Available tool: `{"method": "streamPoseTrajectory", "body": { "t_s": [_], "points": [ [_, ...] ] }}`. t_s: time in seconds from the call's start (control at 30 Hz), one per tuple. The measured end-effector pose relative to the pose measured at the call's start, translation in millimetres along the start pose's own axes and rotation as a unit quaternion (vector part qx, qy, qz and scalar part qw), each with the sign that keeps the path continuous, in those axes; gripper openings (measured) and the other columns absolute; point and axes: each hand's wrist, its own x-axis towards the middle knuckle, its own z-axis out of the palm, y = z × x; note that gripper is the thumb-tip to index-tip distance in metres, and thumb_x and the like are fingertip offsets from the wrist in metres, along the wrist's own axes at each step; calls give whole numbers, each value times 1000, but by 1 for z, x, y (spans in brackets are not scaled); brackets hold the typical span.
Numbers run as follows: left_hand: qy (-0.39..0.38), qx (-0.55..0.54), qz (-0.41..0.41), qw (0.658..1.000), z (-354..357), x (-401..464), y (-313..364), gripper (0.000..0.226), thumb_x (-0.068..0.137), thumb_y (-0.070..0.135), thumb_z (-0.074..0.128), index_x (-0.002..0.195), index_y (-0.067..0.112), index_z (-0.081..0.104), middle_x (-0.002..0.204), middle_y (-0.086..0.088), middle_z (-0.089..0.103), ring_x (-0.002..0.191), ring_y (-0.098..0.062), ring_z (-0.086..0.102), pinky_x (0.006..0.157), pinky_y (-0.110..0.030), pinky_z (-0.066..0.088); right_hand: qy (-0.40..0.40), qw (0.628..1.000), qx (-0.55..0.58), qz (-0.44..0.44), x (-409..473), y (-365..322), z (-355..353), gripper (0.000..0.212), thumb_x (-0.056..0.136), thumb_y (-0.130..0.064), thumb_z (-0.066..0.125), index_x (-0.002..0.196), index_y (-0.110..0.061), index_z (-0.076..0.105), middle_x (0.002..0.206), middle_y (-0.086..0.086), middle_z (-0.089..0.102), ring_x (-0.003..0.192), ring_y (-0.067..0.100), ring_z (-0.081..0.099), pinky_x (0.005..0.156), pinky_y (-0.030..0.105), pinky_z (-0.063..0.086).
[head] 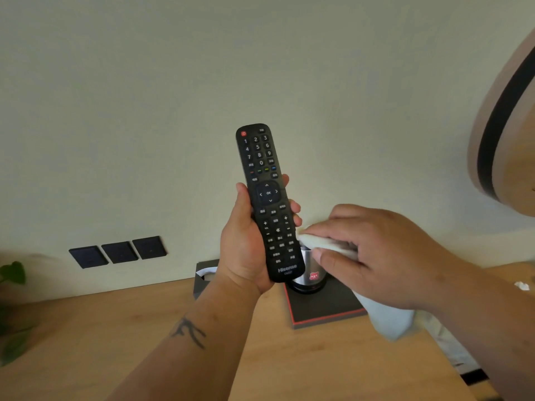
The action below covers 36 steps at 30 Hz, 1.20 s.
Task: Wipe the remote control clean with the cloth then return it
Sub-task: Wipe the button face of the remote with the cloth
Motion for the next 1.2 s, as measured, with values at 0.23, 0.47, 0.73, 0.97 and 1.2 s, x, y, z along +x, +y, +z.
{"method": "streamPoseTrajectory", "body": {
  "t_s": [0.23, 0.47, 0.73, 0.97, 1.2],
  "points": [
    [1, -31, -15, 999, 3, 7, 9, 69, 99, 66, 32, 125, 12, 66, 80, -11, 61, 69, -22, 58, 69, -35, 47, 4, 1000, -5, -31, 13, -20, 3, 26, 86, -47, 49, 103, -37, 67, 80, -12, 51, 68, 10, 51, 60, 30, 45],
    [-4, -44, -28, 999, 3, 5, 17, 68, 98, 66, 33, 123, 13, 69, 80, -10, 61, 68, -22, 59, 69, -35, 48, 6, 999, 8, -50, 23, -26, 6, 29, 87, -48, 49, 111, -44, 65, 86, -14, 55, 72, 8, 51, 61, 25, 42],
    [5, -34, -9, 999, -4, 7, 16, 71, 100, 65, 31, 129, 9, 65, 80, -9, 60, 69, -20, 57, 70, -36, 45, 37, 998, -11, -57, 17, -14, 10, 36, 86, -47, 52, 119, -41, 65, 83, -16, 54, 65, 2, 45, 57, 22, 36],
    [12, -59, 4, 998, 3, 10, 19, 68, 100, 64, 32, 127, 10, 64, 78, -7, 59, 66, -18, 57, 64, -33, 46, 51, 991, -37, -115, 11, -27, 25, 35, 91, -44, 53, 124, -39, 62, 86, -13, 54, 71, 9, 51, 56, 30, 47],
    [23, -41, 22, 999, 0, 13, 18, 70, 101, 63, 30, 128, 8, 63, 79, -8, 60, 67, -18, 57, 66, -35, 45, 80, 993, -43, -82, 8, -7, 16, 37, 88, -43, 54, 121, -32, 68, 84, -12, 58, 66, 11, 54, 52, 30, 47]
  ]
}}
